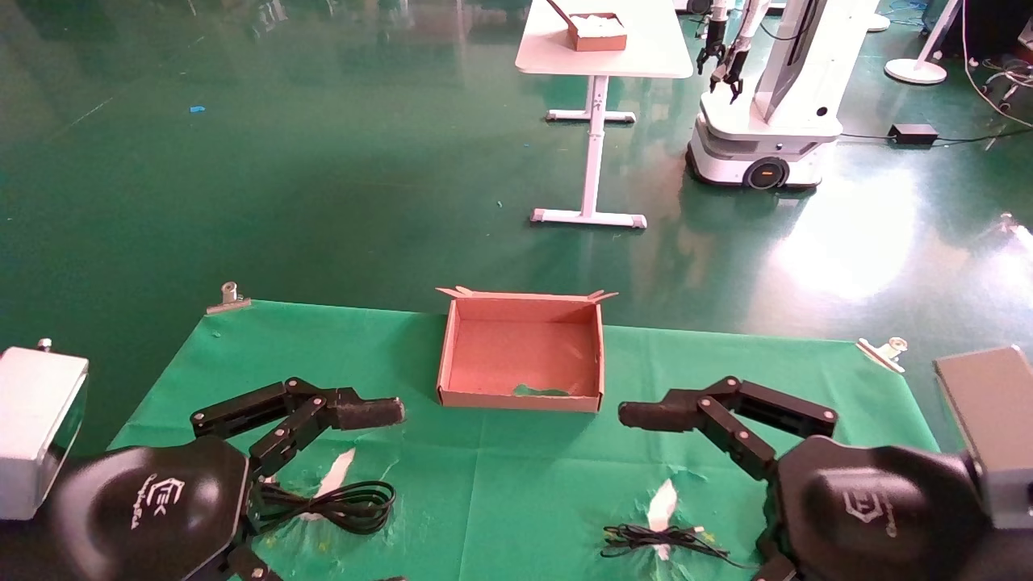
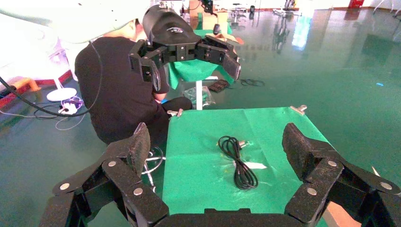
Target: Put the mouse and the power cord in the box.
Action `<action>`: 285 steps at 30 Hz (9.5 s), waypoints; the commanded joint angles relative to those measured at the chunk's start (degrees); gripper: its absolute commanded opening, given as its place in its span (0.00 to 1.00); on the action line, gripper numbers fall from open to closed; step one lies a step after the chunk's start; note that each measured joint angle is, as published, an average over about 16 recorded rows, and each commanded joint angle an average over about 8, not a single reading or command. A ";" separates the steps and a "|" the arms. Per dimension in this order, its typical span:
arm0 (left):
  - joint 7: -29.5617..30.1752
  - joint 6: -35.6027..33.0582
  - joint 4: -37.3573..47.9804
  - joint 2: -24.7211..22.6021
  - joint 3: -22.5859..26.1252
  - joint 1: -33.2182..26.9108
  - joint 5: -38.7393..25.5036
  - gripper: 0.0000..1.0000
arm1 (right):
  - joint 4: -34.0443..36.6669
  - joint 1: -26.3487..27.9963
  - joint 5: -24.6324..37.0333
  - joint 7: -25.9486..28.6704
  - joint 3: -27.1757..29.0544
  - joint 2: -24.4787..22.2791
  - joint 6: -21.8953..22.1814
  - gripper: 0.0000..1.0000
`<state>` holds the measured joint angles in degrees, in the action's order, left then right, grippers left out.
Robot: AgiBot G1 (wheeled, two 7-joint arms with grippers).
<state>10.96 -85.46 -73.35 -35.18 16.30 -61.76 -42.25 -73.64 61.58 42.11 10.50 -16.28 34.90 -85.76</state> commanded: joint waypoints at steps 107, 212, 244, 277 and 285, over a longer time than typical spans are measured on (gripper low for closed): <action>13.85 16.32 18.12 -25.47 32.61 -22.98 -87.86 0.17 | 20.93 21.39 75.29 8.71 -28.46 28.02 11.97 0.32; 9.74 54.47 33.03 -43.65 59.67 -33.35 -69.72 1.00 | 14.32 42.73 77.35 12.63 -20.44 15.69 11.90 0.00; 22.70 51.86 47.23 -34.29 64.42 -40.51 -67.77 1.00 | 28.40 42.66 73.92 -6.21 -24.92 39.95 25.76 0.00; 30.83 50.86 40.16 -31.57 66.15 -40.41 -73.10 1.00 | 35.67 37.91 67.13 -9.88 -47.79 44.14 42.38 1.00; 30.71 50.92 40.29 -31.63 66.10 -40.38 -72.98 1.00 | 35.45 37.95 67.24 -9.97 -47.22 44.05 41.97 1.00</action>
<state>41.68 -34.54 -33.07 -66.80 82.40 -102.14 -115.23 -38.24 99.48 109.24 0.56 -63.47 78.89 -43.85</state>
